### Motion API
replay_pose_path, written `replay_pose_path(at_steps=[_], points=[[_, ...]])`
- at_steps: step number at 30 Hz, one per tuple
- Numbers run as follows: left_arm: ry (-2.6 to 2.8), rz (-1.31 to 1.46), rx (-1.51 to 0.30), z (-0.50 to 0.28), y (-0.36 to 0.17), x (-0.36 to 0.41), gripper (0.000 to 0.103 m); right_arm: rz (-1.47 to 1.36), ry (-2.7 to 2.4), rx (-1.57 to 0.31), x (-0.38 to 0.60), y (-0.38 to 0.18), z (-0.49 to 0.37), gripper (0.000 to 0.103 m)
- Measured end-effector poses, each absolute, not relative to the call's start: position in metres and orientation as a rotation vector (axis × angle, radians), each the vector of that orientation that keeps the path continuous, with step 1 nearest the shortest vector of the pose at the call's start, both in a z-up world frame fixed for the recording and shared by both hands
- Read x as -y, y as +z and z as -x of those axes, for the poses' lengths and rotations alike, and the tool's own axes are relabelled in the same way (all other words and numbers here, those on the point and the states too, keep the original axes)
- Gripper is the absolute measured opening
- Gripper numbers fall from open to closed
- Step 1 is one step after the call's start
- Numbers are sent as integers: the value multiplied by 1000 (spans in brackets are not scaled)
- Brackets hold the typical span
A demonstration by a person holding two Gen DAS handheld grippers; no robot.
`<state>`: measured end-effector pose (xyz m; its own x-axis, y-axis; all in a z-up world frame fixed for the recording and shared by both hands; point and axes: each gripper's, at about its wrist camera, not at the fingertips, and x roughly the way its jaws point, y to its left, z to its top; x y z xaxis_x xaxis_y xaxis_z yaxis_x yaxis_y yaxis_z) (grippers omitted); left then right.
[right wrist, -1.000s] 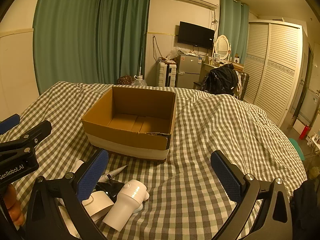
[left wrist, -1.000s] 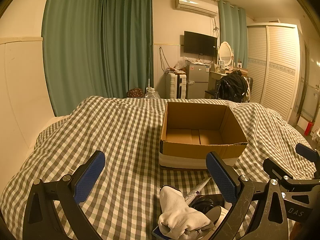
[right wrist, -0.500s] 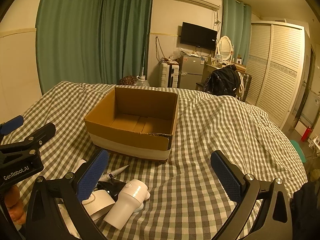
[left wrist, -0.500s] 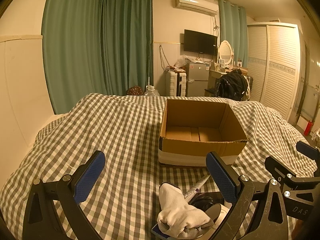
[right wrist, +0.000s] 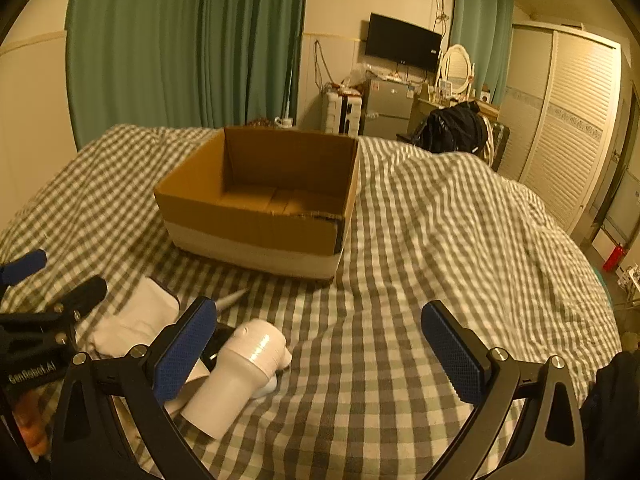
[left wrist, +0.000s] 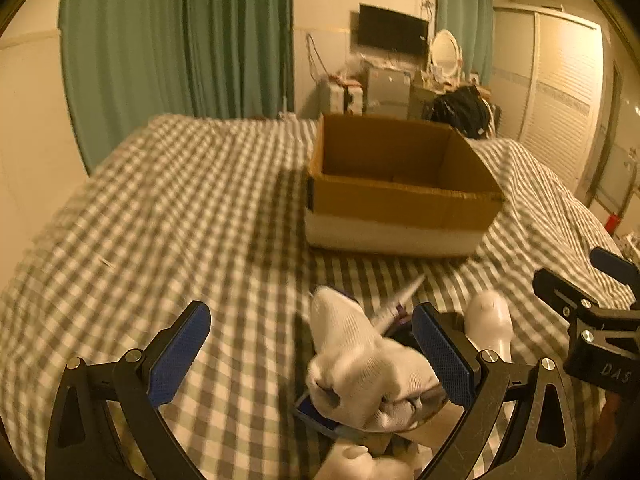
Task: Organize objects
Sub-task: 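Grasp the white socks with the left gripper while the right gripper grasps the white bottle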
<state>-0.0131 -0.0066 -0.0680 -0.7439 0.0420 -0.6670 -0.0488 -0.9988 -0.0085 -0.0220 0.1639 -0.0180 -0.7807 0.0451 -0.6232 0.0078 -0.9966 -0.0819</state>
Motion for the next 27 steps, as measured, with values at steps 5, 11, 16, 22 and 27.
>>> replay_pose_path(at_steps=[5,11,16,22,27], points=[[2826,1220,-17,24,-90,1,103,1095,2918,120,-166,-32,27,103],[2687,1283,34,31,-106,-5,102,1129,2902,96,-169,-38,30,103],[2568,1275,66,29,-106,-13,62,1149,2903,117,-164,-41,30,103],[2603,1236,-14,21,-98,-19,45,1212,2899,121,-161,-49,34,102],[2692,1195,6,16,-86,-4,39,1310,2896,124,-155,-60,44,88]])
